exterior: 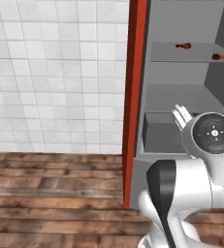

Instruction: Place the chicken drumstick on the counter behind the older chicken drumstick on the same shelf of the fridge to maintain FIFO order. Close the fridge door when finished.

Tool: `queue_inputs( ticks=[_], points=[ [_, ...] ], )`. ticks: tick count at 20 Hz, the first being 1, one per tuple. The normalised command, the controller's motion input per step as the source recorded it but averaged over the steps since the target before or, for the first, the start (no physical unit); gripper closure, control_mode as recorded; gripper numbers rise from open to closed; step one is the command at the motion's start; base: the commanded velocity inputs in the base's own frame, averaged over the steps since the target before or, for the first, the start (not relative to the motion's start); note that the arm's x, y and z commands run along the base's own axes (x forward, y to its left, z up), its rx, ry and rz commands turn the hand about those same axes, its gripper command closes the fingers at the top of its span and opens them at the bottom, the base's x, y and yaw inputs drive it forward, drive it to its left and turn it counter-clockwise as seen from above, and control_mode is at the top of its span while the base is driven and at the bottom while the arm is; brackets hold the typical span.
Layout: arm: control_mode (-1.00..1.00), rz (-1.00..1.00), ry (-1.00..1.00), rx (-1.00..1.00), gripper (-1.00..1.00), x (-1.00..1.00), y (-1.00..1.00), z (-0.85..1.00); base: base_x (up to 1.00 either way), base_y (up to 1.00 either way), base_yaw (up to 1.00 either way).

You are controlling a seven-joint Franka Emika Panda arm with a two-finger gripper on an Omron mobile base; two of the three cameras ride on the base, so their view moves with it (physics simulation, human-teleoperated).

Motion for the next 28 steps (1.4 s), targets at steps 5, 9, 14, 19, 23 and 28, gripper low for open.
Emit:
queue_inputs(
  ticks=[5, 9, 14, 19, 23, 28],
  points=[
    [-1.0, -0.13, -0.01, 0.03, -1.0, -0.03, -0.4, 0.0, 0.0, 0.0, 0.0],
    [-1.0, -0.11, -0.01, 0.05, -1.0, 0.05, -0.6, 0.0, 0.0, 0.0, 0.0],
    [-1.0, -0.11, -0.14, 0.12, -1.0, -0.23, -0.94, -0.02, 0.0, 0.0, 0.0],
    [-1.0, -0.17, -0.21, 0.2, -1.0, -0.6, -1.0, -0.07, 0.0, 0.0, 0.0],
    [-1.0, -0.18, -0.17, 0.23, -1.0, -0.41, -1.0, 0.0, 0.0, 0.0, 0.0],
    [-1.0, -0.22, -0.14, 0.19, -1.0, -0.13, -1.0, 0.0, 0.0, 0.0, 0.0]
  ],
)
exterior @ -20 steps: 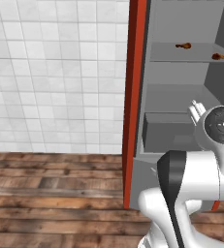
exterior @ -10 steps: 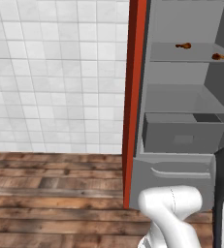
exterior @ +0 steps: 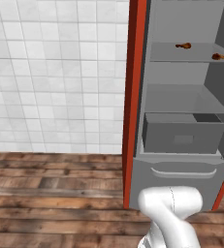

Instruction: Place the chicken drumstick on the counter behind the older chicken drumstick on the same shelf of the fridge to maintain FIFO order. Close the fridge door when finished.

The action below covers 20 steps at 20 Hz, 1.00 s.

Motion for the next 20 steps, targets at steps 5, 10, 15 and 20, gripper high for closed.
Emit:
queue_inputs(
  ticks=[5, 10, 15, 20],
  points=[
    [-1.0, -0.23, -0.2, 0.15, -1.0, -0.09, -1.0, -0.03, 0.0, 0.0, 0.0],
    [-1.0, -0.25, -0.25, 0.04, -1.0, -0.31, -0.56, -0.46, 0.0, 0.0, 0.0],
    [-1.0, -0.27, -0.27, 0.0, -1.0, -0.07, -0.02, -0.45, 0.0, 0.0, 0.0],
    [-1.0, -0.32, -0.18, -0.02, -1.0, 0.05, -0.2, -0.14, 0.0, 0.0, 0.0]
  ],
)
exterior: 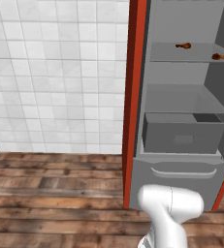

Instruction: Place the chicken drumstick on the counter behind the older chicken drumstick on the same shelf of the fridge to maintain FIFO order. Close the fridge door when finished.

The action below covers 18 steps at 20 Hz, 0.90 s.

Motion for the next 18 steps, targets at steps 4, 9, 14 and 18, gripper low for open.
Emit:
queue_inputs(
  ticks=[4, 9, 14, 18],
  points=[
    [-1.0, -0.29, -0.1, -0.06, -1.0, 0.0, -0.51, -0.19, 0.0, 0.0, 0.0],
    [-1.0, -0.27, -0.17, -0.08, -1.0, -0.27, -0.29, -0.3, 0.0, 0.0, 0.0],
    [-1.0, -0.13, -0.21, -0.04, -1.0, -0.34, -0.36, -0.08, 0.0, 0.0, 0.0],
    [-1.0, 0.01, -0.17, 0.0, -1.0, -0.12, -0.41, 0.0, 0.0, 0.0, 0.0]
  ],
)
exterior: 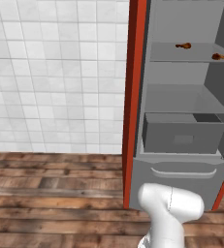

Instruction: Place the chicken drumstick on the counter behind the older chicken drumstick on the same shelf of the fridge to maintain FIFO order. Close the fridge door when finished.

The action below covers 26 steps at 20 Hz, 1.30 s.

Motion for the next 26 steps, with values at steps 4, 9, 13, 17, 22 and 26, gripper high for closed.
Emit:
queue_inputs(
  ticks=[4, 9, 13, 17, 22, 26],
  points=[
    [-1.0, 0.16, -0.08, 0.0, -1.0, -0.15, -0.21, 0.02, 0.0, 0.0, 0.0],
    [-1.0, 0.32, 0.0, 0.0, -1.0, 0.0, -0.03, 0.0, 0.0, 0.0, 0.0],
    [-1.0, 0.39, -0.02, 0.0, -1.0, 0.0, 0.0, 0.0, 0.0, 0.0, 0.0],
    [-1.0, 0.39, -0.05, 0.0, -1.0, 0.0, -0.12, 0.0, 0.0, 0.0, 0.0],
    [-1.0, 0.35, -0.05, 0.0, -1.0, -0.05, -0.25, 0.0, 0.0, 0.0, 0.0],
    [-1.0, 0.32, 0.0, 0.0, -1.0, 0.0, -0.14, 0.0, 0.0, 0.0, 0.0]
  ],
)
